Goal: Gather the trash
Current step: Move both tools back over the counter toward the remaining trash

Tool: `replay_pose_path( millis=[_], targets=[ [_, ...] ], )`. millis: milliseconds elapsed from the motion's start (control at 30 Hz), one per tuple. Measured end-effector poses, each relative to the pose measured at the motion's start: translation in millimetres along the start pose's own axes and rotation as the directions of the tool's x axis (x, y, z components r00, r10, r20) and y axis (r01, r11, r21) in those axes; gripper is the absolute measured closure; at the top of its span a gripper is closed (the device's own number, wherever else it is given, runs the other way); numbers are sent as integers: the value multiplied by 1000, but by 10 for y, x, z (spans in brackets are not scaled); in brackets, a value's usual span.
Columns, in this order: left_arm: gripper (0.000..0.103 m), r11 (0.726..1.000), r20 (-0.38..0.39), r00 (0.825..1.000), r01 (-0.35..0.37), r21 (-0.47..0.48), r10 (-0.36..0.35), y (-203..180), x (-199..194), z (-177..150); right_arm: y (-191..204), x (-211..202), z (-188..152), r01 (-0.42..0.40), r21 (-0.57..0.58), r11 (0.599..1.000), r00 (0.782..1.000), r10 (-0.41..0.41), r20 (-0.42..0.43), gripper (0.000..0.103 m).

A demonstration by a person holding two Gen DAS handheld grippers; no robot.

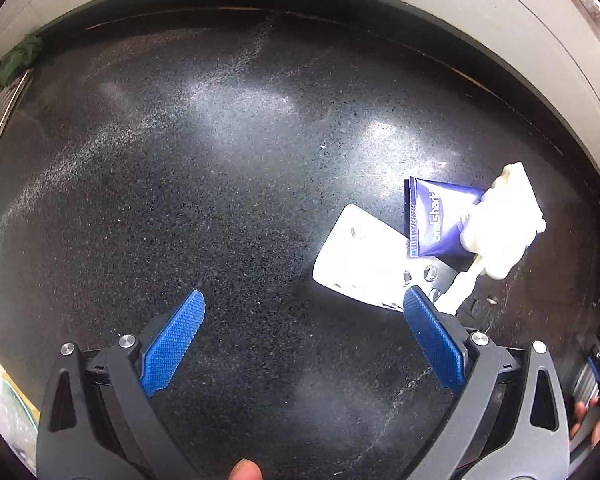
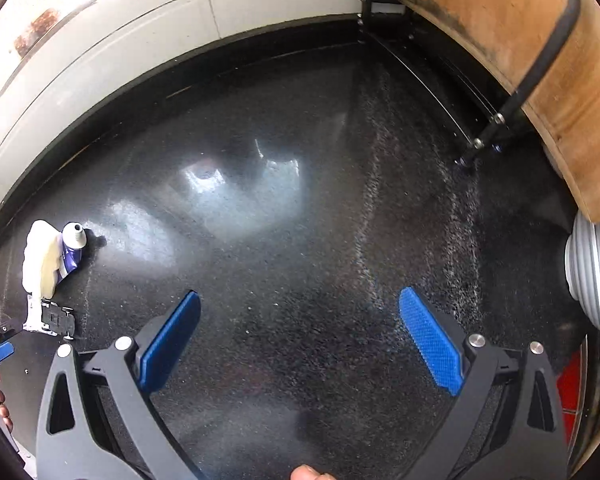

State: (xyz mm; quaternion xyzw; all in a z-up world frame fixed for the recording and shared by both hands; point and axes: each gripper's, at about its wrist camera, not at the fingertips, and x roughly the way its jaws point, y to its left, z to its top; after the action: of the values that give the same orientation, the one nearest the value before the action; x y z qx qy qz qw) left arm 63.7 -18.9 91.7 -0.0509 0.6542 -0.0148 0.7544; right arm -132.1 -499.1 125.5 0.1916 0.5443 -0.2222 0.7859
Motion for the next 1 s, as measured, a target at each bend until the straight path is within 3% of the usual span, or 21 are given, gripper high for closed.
replay_pose_path(
  millis=[233,367,467,633,700,767,867,1000],
  targets=[
    [7,982,-65,997,36,-183,-48,-133,131,-127,-214,32,-258,-7,40,999,1000,8,-23,7],
    [7,963,-84,996,-41,-265,19,-128,282,-187,-284,78,-379,-27,39,999,999,29,-31,7],
    [11,967,-33,998,-62,-247,56,-161,275,-197,-335,80,-464,-32,40,999,999,34,-38,7],
    [52,983,57,998,4,-181,7,-215,153,-98,-295,90,-531,-43,36,998,998,44,-37,7],
    [83,983,52,997,59,-171,-51,-275,155,-95,-248,126,-502,-50,26,998,998,51,-39,7],
    [91,981,38,994,112,-161,-107,-371,201,-82,-174,148,-496,-62,12,998,997,62,-46,7],
    [96,975,38,991,133,-178,-129,-331,211,-121,-36,142,-478,-89,-14,996,995,89,-46,7],
    [99,973,57,994,100,-206,-90,-81,143,-137,169,120,-444,-115,-57,992,993,113,-43,7]
  ],
)
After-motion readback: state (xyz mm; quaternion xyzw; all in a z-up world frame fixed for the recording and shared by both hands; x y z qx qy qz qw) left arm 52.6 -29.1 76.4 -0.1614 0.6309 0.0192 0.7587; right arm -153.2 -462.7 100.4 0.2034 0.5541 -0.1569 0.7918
